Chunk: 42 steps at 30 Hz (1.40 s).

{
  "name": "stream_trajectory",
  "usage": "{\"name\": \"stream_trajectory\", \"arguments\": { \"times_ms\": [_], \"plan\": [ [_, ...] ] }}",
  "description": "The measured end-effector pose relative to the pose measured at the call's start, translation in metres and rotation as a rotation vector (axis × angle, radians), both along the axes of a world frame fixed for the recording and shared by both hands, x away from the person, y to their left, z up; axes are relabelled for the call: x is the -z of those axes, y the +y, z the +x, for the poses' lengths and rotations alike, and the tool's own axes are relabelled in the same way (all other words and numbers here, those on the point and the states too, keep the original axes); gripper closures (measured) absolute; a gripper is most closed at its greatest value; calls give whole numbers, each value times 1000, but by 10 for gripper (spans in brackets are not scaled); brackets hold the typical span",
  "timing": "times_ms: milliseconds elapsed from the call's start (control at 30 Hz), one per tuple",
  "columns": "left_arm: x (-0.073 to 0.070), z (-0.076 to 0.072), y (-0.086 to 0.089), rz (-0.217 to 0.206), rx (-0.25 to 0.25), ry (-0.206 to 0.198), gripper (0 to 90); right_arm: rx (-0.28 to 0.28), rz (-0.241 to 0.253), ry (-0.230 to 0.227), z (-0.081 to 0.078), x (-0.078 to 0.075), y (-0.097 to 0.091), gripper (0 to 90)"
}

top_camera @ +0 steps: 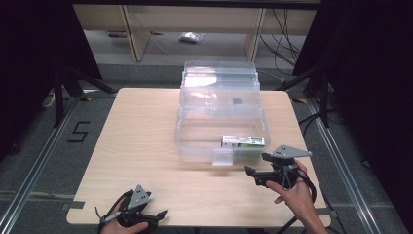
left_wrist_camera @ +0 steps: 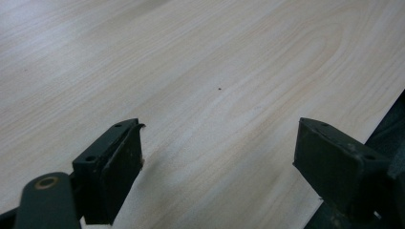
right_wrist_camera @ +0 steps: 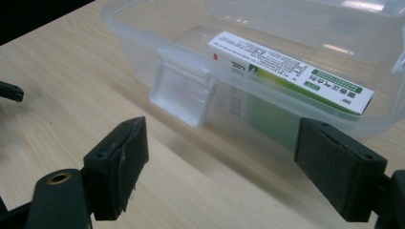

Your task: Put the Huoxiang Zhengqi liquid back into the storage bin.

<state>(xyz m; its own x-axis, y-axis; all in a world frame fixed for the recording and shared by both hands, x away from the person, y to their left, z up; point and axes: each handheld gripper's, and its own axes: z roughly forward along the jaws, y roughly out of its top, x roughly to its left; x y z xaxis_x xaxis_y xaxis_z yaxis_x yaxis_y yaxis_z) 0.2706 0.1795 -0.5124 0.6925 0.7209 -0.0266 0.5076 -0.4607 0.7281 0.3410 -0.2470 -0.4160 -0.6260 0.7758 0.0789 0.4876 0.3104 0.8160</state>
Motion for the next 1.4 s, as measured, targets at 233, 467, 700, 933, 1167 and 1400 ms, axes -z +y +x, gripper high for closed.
{"name": "stream_trajectory", "arguments": {
  "times_ms": [233, 467, 700, 933, 1167, 1400],
  "plan": [
    [-2, -1, 1, 10, 21, 1, 160, 19, 28, 25, -11, 12, 2, 199],
    [-1, -1, 0, -11, 8, -4, 160, 1, 37, 13, -18, 25, 1, 195],
    [-1, -1, 1, 1, 5, -11, 160, 4, 45, 18, -23, 33, 0, 169],
    [-1, -2, -1, -4, 8, -5, 160, -18, 55, 51, -31, 40, -2, 166],
    [-1, -3, -1, -2, 2, -9, 160, -9, 59, 82, -38, 48, -5, 166],
    [0, -3, -2, -10, 10, -5, 160, -19, 51, 72, -44, 56, -12, 163]
  ]
}}
